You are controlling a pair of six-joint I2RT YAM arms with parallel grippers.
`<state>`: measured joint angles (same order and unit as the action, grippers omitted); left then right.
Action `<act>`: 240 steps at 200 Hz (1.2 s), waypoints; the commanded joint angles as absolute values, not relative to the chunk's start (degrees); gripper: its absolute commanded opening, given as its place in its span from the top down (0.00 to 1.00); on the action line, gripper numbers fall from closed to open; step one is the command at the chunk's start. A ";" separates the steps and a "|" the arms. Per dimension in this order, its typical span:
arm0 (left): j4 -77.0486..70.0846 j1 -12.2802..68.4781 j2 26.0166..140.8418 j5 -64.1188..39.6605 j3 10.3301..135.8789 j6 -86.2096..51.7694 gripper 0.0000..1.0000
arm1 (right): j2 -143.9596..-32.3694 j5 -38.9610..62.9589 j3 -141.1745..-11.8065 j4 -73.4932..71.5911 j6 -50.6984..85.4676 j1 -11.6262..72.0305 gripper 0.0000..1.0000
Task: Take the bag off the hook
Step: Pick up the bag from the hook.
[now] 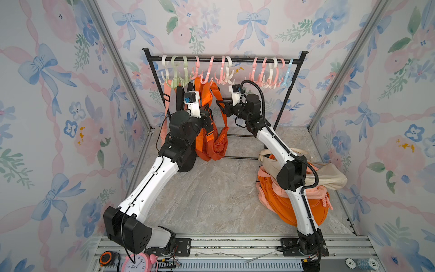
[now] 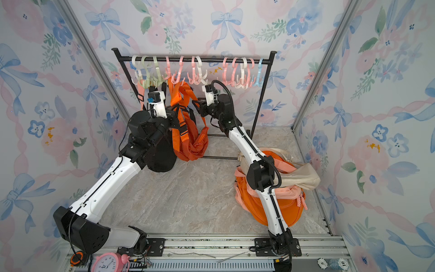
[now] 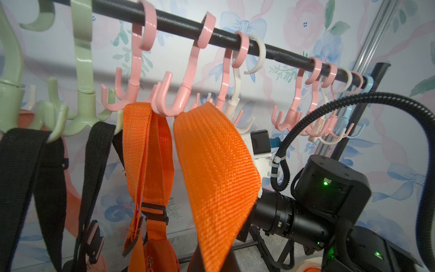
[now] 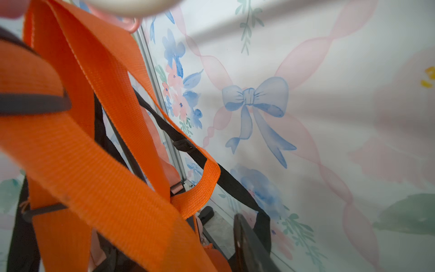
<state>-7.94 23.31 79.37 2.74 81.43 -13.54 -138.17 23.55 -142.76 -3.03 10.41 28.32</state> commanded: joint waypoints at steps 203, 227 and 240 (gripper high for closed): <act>-6.65 19.87 85.15 0.00 88.50 -13.49 1.00 | -121.69 22.90 -121.17 -14.74 11.59 31.15 1.00; -5.67 19.78 86.86 -0.67 91.20 -13.14 1.00 | -121.29 22.72 -121.51 -14.57 11.43 31.15 1.00; -5.07 19.78 87.74 -0.93 92.69 -12.93 1.00 | -121.04 22.81 -121.52 -14.56 11.33 31.15 1.00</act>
